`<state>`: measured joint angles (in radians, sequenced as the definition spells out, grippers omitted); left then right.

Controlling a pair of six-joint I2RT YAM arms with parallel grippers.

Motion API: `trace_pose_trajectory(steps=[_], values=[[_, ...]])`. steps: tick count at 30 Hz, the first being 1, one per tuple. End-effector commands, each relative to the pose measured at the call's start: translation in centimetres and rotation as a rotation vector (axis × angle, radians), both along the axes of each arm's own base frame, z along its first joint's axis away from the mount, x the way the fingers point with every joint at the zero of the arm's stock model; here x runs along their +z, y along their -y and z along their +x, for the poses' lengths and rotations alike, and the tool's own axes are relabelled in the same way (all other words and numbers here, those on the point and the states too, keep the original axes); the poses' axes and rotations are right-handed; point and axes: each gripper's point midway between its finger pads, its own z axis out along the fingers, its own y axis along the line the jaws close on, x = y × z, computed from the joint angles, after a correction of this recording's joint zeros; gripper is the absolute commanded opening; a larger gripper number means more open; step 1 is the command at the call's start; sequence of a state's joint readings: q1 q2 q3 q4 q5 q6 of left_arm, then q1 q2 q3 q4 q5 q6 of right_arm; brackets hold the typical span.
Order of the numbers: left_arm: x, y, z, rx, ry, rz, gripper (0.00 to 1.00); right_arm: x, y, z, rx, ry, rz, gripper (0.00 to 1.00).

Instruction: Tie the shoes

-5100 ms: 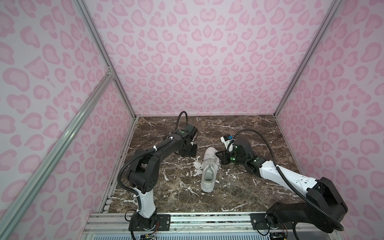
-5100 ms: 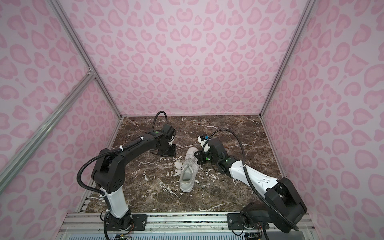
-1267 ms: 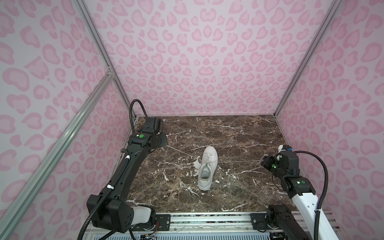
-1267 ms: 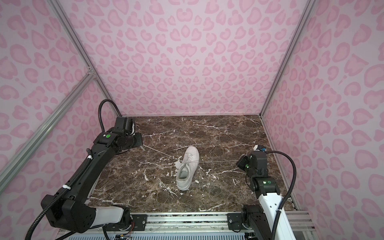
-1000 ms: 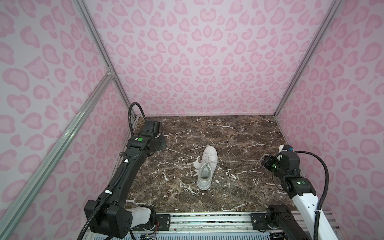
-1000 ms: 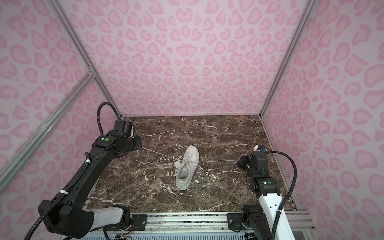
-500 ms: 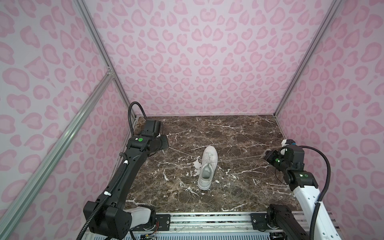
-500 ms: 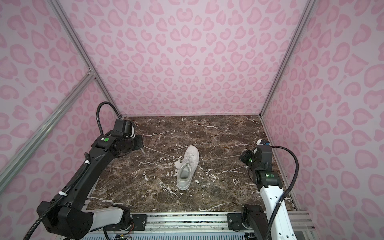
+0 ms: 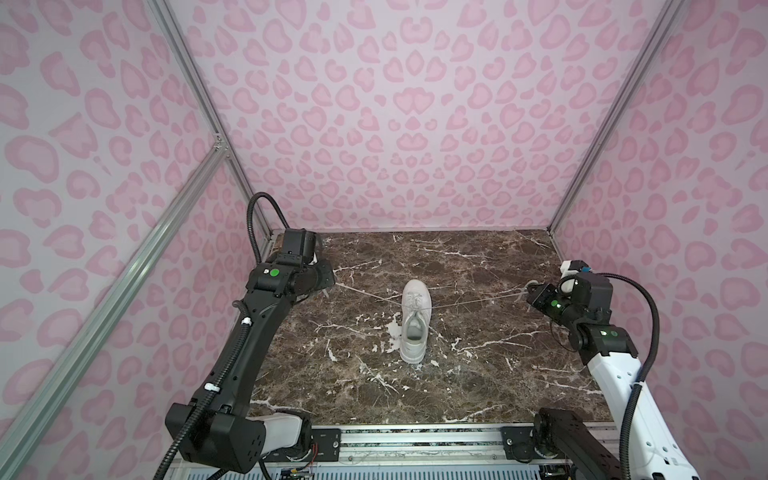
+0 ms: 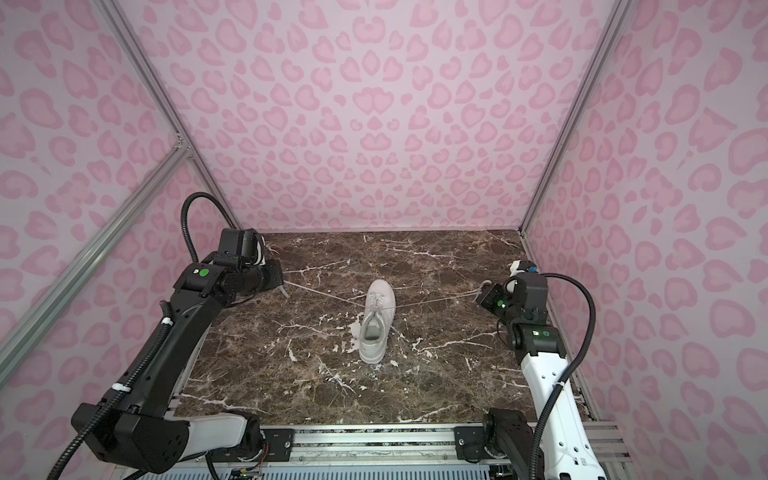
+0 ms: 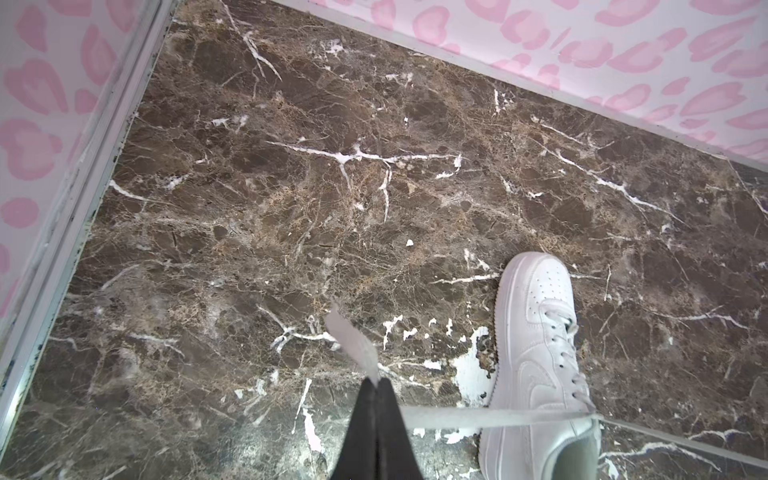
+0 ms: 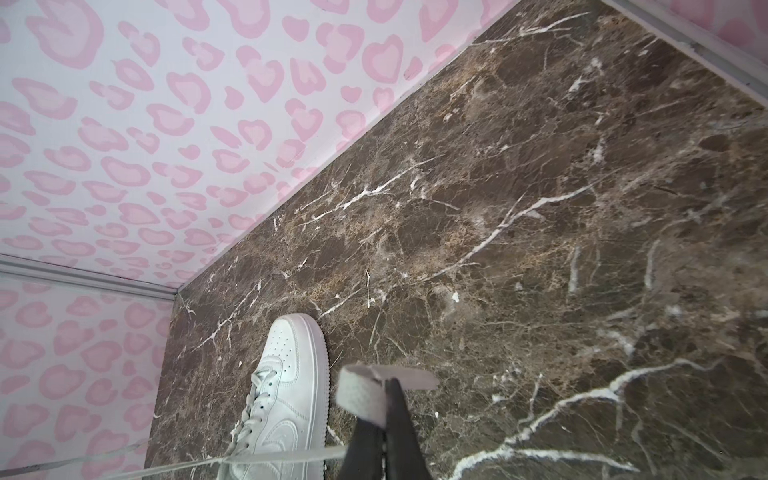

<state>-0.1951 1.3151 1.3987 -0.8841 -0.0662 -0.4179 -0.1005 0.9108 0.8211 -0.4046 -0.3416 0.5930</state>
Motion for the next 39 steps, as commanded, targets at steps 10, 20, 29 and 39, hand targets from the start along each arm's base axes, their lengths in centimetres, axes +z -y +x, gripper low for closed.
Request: trace_pose_trajectory(steps=[10,20,29,39], values=[[-2.5,-0.4,-0.6,0.027,-0.036,-0.008,0.03,-0.1,1.0,1.3,-0.011,0.016,-0.019,0.0],[0.7,-0.7,0.0,0.034,0.033,0.001,0.03,1.5,0.5,3.1,0.02,0.049,0.012,0.0],[1.7,-1.4,-0.9,0.063,0.075,0.011,0.03,1.8,-0.2,3.7,0.044,0.06,0.047,0.0],[2.1,-1.9,-1.7,0.077,0.086,0.028,0.03,1.4,-0.8,3.7,0.06,0.055,0.06,0.0]])
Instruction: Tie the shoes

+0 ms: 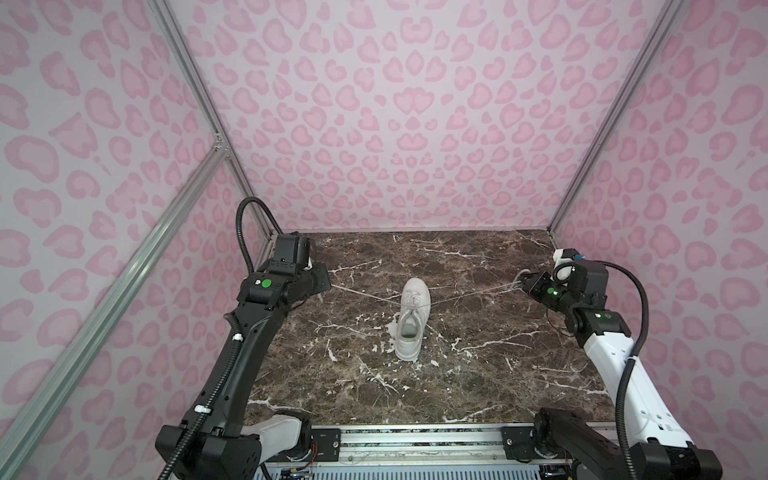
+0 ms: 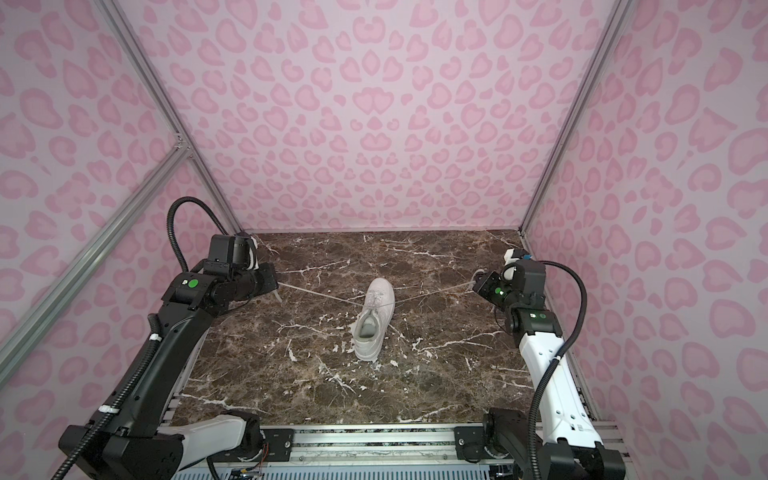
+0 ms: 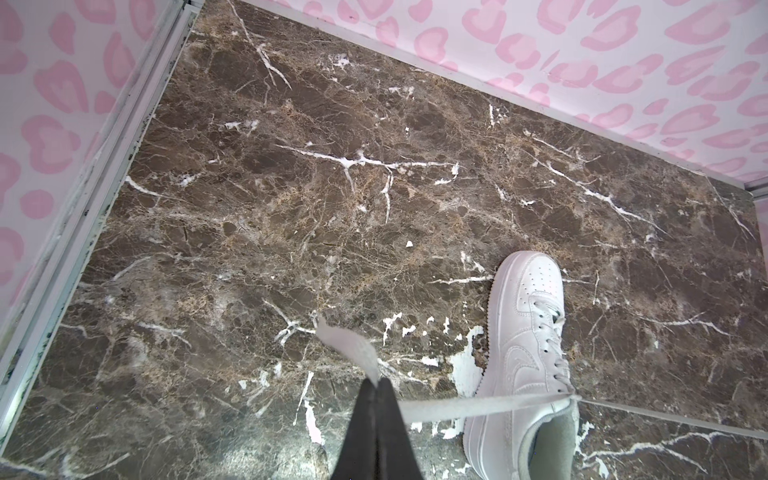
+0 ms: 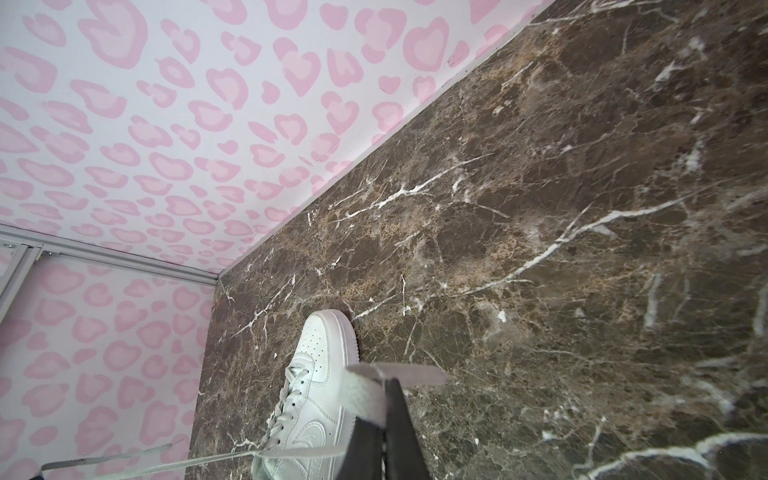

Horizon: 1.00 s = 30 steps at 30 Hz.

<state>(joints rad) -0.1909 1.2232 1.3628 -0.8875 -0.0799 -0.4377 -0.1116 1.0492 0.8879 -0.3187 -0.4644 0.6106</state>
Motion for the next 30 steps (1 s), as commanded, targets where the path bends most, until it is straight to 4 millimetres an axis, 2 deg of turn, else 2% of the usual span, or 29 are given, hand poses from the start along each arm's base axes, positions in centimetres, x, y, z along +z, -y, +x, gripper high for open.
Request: trace_pose_trajectory(steps=[1,13,18,24,25,30], values=[[0.7,-1.2,0.0,0.052,0.037,0.039,0.03,0.5,0.6,0.6,-0.027,0.034,-0.02,0.0],[0.4,-0.3,0.1,0.03,0.022,-0.012,0.03,1.1,1.4,1.2,-0.047,0.045,-0.026,0.0],[0.4,0.0,0.4,0.018,0.016,-0.02,0.03,2.0,2.2,1.7,-0.049,0.058,-0.028,0.0],[-0.3,0.2,0.7,0.02,0.008,-0.032,0.03,1.6,2.2,1.6,-0.054,0.051,-0.018,0.0],[-1.7,0.1,0.4,0.021,-0.026,-0.025,0.03,1.3,2.2,1.5,-0.057,0.045,-0.016,0.0],[-4.3,0.1,0.0,0.022,-0.09,-0.018,0.04,-0.9,2.5,0.3,-0.08,0.012,-0.015,0.0]])
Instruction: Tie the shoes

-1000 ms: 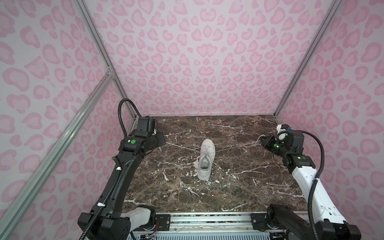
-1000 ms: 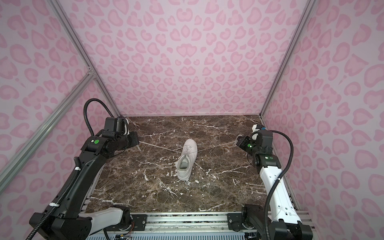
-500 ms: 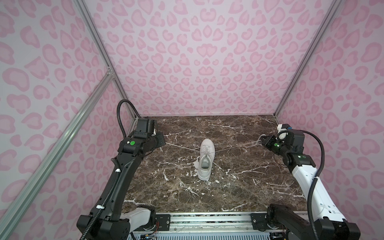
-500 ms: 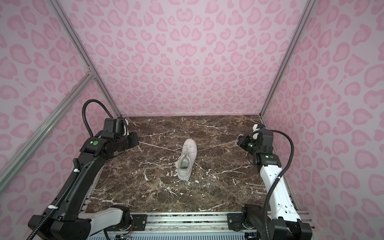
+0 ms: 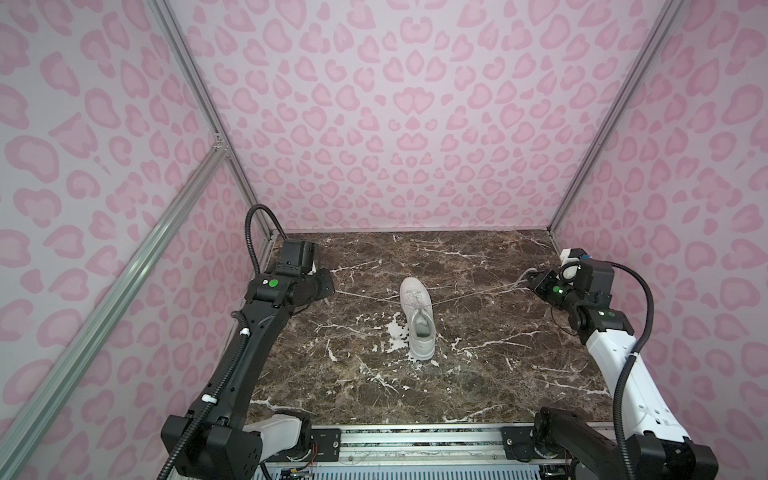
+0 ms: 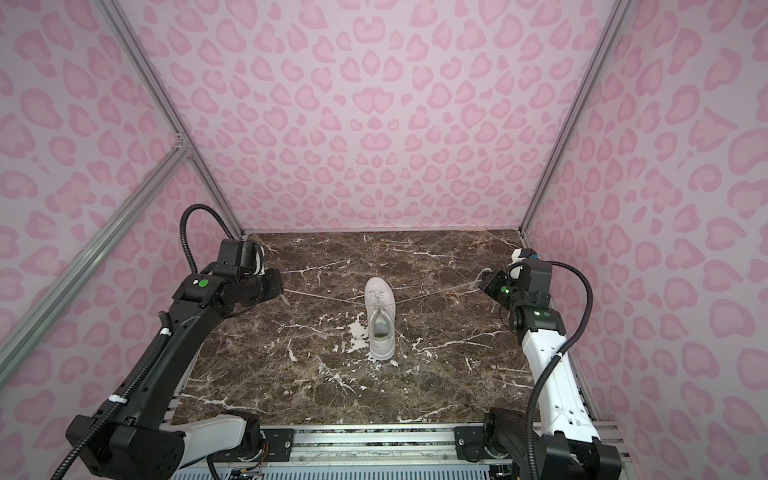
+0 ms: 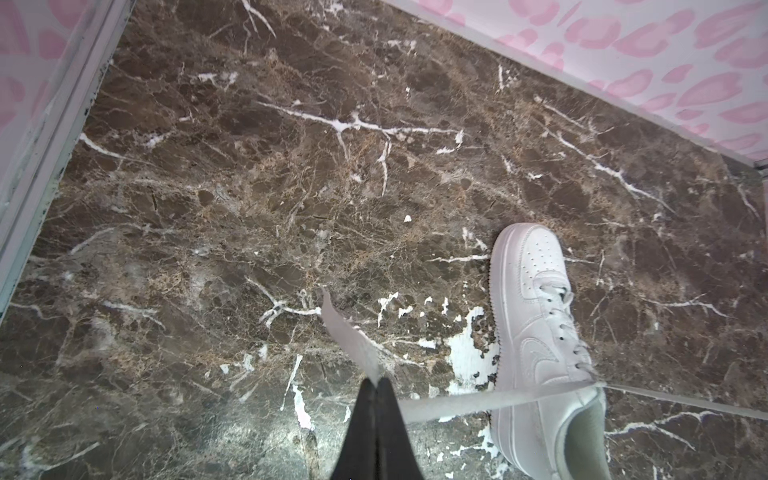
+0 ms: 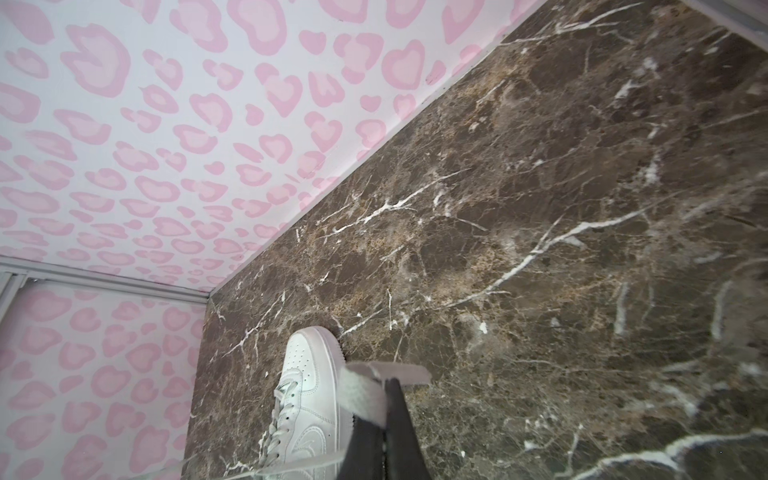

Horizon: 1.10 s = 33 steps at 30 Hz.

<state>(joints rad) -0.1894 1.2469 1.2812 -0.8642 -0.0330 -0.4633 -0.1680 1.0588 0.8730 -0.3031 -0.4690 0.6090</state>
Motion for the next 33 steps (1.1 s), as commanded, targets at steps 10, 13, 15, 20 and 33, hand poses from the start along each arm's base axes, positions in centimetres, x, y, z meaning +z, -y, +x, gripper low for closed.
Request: trace_pose_trajectory(steps=[10,13,15,20,33], values=[[-5.3,-2.2,-0.2,0.063,-0.113,0.014,0.04,-4.8,2.5,-1.4,-0.079,-0.07,-0.03,0.0],[-6.2,-2.1,0.0,0.057,-0.151,0.001,0.04,-5.7,2.9,-1.7,-0.091,-0.089,-0.032,0.0],[-6.6,-2.1,0.2,0.053,-0.165,0.001,0.04,-6.4,3.1,-2.0,-0.1,-0.105,-0.03,0.0],[-7.2,-2.5,0.3,0.058,-0.179,0.026,0.04,-7.7,3.5,-2.7,-0.124,-0.128,-0.036,0.0],[-10.6,-2.9,0.4,0.086,-0.218,-0.023,0.04,-9.9,3.9,-3.4,-0.134,-0.178,-0.014,0.0]])
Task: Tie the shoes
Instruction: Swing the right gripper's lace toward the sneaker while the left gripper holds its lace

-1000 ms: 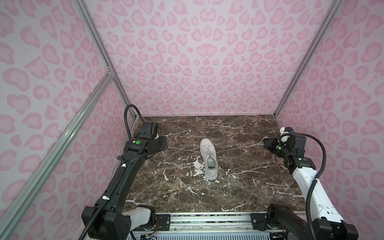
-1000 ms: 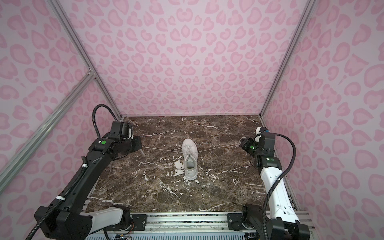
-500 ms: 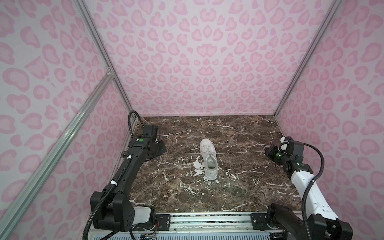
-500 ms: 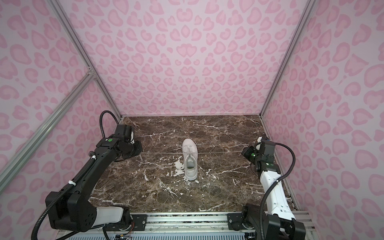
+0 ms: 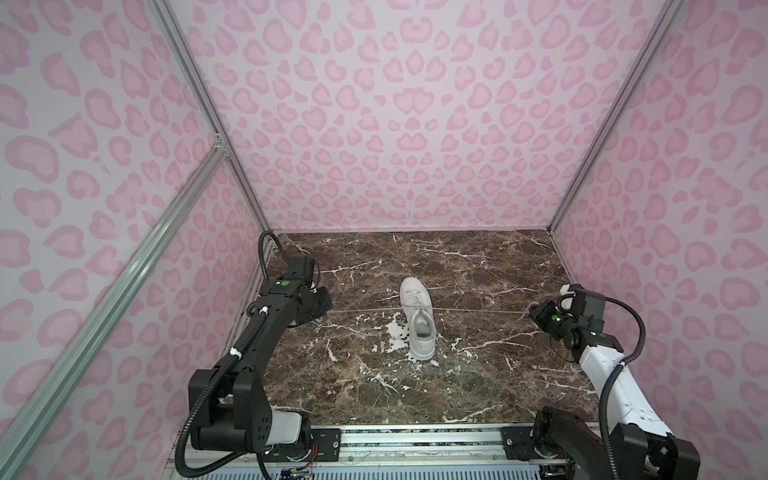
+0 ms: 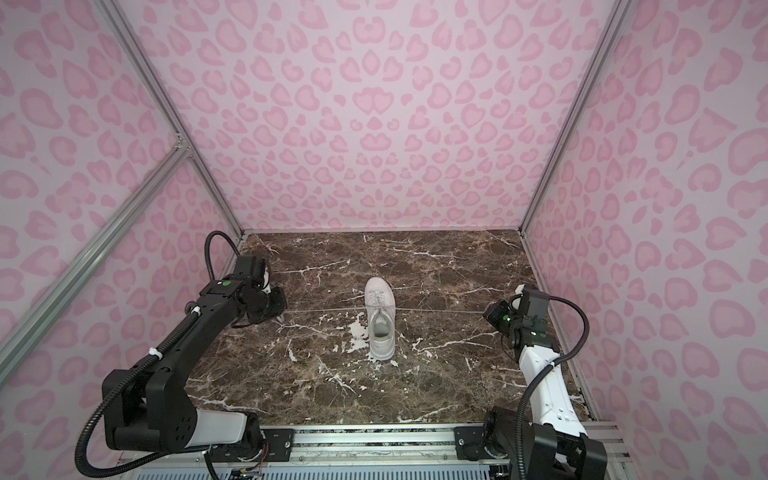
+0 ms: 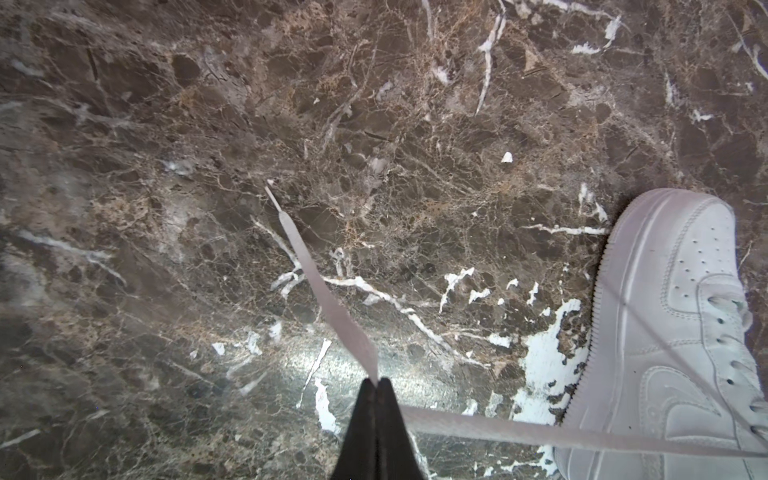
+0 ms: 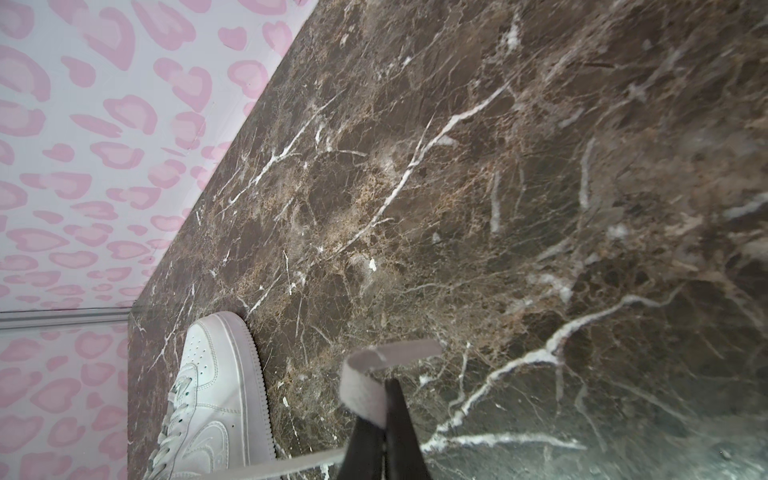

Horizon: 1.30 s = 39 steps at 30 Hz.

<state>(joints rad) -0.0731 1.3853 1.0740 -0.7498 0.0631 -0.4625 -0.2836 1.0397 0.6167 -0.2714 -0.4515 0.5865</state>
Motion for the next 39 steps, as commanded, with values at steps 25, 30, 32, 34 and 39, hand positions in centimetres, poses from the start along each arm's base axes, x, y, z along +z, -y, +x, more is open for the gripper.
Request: trace_pose_trajectory(steps=[25,30,32,34,39], values=[[0.5,5.8,-0.2,-0.151,0.094,-0.116,0.03,3.8,-8.9,-0.9,0.303,0.086,-0.078,0.0],[0.9,7.3,-0.7,-0.177,0.112,-0.118,0.03,4.8,-10.8,-1.0,0.35,0.103,-0.067,0.0],[0.9,7.5,-0.9,-0.182,0.115,-0.12,0.03,5.8,-11.8,-0.9,0.378,0.118,-0.071,0.0],[0.8,7.7,-1.0,-0.181,0.115,-0.121,0.03,7.0,-13.0,-0.8,0.411,0.139,-0.074,0.0],[0.9,8.0,-1.5,-0.174,0.115,-0.127,0.03,10.1,-16.7,0.2,0.504,0.196,-0.077,0.0]])
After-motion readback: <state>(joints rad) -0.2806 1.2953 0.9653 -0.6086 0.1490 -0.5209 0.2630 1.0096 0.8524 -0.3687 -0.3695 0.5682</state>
